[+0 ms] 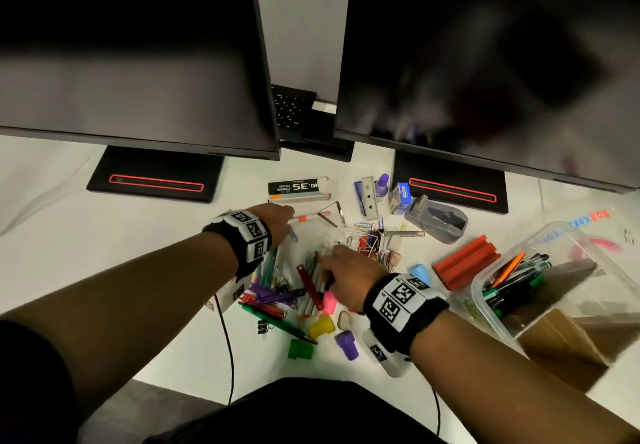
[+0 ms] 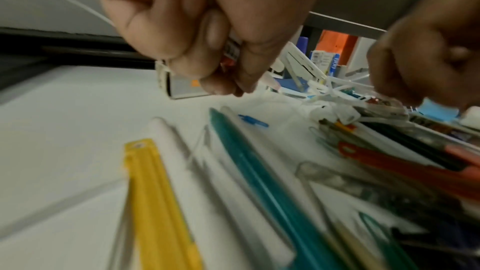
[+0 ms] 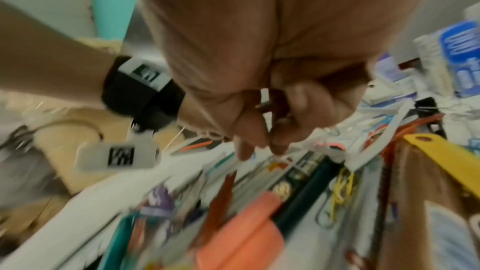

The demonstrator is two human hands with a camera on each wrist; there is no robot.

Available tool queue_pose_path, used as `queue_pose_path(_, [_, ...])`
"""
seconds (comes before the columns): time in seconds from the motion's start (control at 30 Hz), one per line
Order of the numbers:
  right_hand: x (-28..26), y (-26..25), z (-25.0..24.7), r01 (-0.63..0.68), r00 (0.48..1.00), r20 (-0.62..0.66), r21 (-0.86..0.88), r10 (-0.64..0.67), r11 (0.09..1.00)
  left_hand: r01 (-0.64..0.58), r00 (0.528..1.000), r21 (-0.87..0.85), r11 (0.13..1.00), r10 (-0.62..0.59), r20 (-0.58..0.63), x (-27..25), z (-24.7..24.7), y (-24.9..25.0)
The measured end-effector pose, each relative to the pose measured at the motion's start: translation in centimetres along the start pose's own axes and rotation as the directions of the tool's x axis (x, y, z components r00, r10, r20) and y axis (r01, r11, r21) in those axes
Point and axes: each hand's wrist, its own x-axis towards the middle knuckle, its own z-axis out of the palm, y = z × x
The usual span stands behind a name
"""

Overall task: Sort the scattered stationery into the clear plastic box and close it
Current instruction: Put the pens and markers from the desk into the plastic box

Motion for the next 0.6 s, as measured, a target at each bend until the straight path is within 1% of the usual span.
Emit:
queue_pose_path(0.07, [-0.2,0.1,0.8,0.087,0.996,0.042,-0.168,-0.081,0.982,0.035,0.999,-0.048,0.998,-0.036,-0.03,-0.7,0.1,-0.6])
queue_pose_path(0.1, [-0.3,0.1,1.0,0.105,0.994,0.04,-0.209,-0.099,0.972,0.055,0.997,-0.079,0.995,-0.059,-0.047,-1.1,0.2,-1.0])
queue_pose_path(0.27, [-0.5,0.6,1.5,0.135,0.988,-0.024,-0.308,-0.15,0.942,0.148,0.985,-0.157,0.976,-0.16,-0.069,-2.8,0.9,-2.9])
queue_pose_path(0.4, [-0.5,0.7,2.1,0.172,0.984,0.029,-0.39,-0.174,0.905,0.237,0.965,-0.2,0.951,-0.254,-0.063,-3.8,1.4,-4.3])
queue_pose_path(0.5, [-0.6,0.9,2.1,0.151,0.988,0.031,-0.378,-0.151,0.913,0.295,0.948,-0.22,0.93,-0.314,-0.057,-4.4,1.7,-4.7])
queue_pose_path(0.6, [-0.6,1.1,1.5,0.096,0.988,-0.096,-0.256,-0.124,0.962,0.349,0.934,-0.209,0.914,-0.357,0.002,-4.6,2.1,-4.4])
